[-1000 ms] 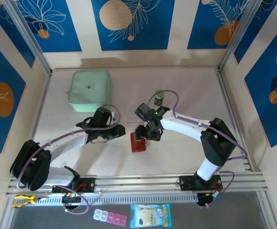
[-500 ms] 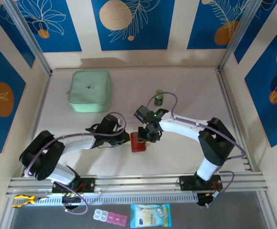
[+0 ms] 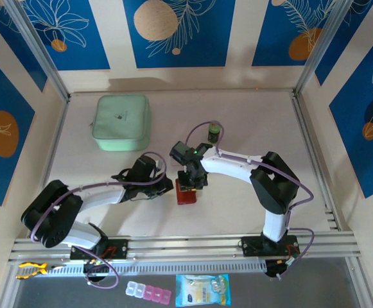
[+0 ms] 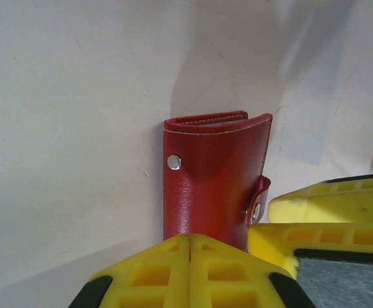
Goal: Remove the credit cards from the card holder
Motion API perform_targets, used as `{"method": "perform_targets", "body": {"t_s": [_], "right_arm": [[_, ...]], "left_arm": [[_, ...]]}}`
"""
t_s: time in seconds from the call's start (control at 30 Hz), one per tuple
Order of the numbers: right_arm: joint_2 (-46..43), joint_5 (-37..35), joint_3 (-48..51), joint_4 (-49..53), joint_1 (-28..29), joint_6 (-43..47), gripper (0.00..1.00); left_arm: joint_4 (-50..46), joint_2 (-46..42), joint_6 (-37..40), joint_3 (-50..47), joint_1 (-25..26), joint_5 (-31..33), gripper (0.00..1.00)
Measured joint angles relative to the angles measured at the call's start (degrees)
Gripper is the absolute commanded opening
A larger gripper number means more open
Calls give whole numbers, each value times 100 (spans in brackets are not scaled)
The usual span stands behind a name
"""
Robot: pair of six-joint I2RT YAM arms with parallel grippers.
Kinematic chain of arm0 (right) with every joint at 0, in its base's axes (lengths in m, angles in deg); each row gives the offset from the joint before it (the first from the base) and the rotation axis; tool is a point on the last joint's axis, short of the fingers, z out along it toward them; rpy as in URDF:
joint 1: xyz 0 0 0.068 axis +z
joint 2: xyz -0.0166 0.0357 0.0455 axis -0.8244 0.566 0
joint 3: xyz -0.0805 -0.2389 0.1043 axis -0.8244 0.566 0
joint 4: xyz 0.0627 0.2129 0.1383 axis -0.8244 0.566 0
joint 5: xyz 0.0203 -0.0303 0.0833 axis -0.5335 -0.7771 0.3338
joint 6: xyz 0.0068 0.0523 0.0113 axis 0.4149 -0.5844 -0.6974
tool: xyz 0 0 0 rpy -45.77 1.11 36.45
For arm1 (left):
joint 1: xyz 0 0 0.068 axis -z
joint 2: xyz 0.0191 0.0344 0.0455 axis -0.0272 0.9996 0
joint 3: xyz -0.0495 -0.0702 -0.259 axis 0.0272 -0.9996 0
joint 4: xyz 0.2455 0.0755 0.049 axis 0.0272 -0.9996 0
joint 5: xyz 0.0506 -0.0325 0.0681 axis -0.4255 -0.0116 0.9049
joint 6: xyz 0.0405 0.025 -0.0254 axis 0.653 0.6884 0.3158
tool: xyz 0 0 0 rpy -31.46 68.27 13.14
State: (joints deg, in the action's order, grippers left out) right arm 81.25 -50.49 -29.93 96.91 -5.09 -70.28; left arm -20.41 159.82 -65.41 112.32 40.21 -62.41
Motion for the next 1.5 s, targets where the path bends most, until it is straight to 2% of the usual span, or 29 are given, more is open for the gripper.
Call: {"method": "perform_targets", "body": {"t_s": [0.6, 0.73, 1.5], "right_arm": [[509, -212, -378, 258, 26, 225, 36], [511, -214, -376, 262, 26, 240, 28], [376, -188, -181, 48, 48, 210, 14]], "left_arm": [[37, 2, -4, -61, -2, -9, 4], [37, 7, -2, -50, -2, -50, 4], [214, 564, -118, 232, 151, -219, 3]]}}
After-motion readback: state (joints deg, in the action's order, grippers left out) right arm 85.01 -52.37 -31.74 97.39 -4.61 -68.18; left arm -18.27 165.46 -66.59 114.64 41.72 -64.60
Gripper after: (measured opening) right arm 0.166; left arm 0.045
